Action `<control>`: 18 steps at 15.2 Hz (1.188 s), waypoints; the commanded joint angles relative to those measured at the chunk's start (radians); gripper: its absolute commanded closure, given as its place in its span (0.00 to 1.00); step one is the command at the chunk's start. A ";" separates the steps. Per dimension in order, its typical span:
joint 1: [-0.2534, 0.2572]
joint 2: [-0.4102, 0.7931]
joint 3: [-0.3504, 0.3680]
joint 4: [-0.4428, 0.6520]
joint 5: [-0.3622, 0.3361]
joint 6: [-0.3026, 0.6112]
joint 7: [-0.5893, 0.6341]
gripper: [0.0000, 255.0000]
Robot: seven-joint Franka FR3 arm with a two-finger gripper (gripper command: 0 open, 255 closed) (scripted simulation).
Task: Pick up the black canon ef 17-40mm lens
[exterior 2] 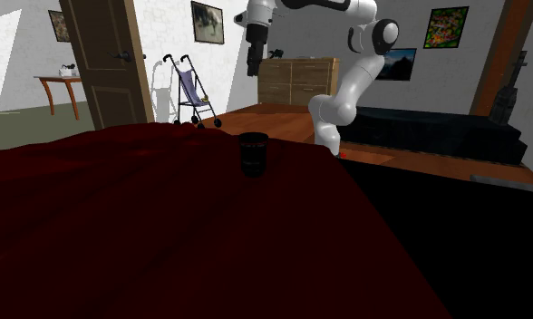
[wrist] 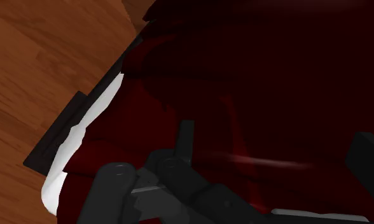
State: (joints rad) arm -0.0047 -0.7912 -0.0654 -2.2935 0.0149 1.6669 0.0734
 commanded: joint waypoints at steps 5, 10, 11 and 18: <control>0.020 0.060 0.090 0.011 0.043 0.027 0.110 0.00; 0.041 0.163 0.199 0.054 0.085 0.062 0.245 0.00; 0.045 0.188 0.219 0.066 0.092 0.069 0.272 0.00; 0.062 0.385 0.361 0.188 0.109 0.110 0.463 0.00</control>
State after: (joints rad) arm 0.0549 -0.4313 0.2768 -2.1183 0.1233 1.7694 0.5087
